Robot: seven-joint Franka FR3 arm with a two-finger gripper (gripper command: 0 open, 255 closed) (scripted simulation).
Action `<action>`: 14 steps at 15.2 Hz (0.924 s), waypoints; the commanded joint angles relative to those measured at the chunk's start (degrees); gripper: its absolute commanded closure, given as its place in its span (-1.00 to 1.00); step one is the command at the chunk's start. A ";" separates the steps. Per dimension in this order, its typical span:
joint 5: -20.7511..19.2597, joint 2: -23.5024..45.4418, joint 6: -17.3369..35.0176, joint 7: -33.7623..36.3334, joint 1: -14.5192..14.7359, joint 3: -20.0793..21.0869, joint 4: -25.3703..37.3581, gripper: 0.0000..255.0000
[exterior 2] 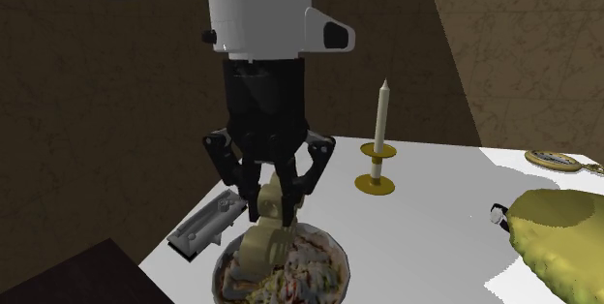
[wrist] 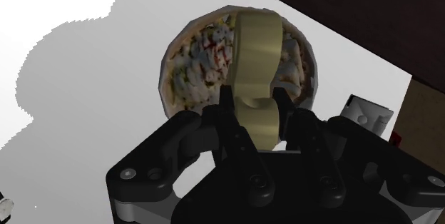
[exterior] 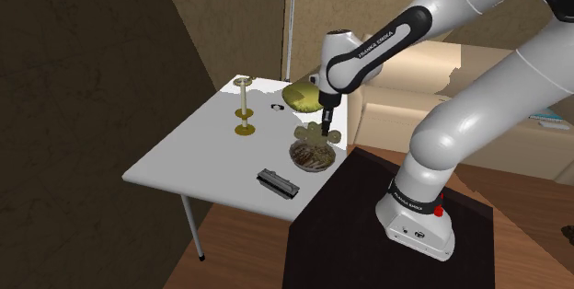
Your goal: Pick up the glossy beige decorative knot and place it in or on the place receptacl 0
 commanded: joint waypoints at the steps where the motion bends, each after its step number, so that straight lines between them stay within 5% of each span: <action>1: -0.17 1.77 2.44 0.11 -0.08 -0.05 -0.61 1.00; 10: -0.31 3.37 4.47 0.24 -0.13 -0.08 -1.04 1.00; 11: -0.32 3.46 4.54 0.23 -0.15 -0.09 -1.02 -1.00; 14: -0.33 3.49 4.59 0.22 -0.15 -0.10 -1.04 -1.00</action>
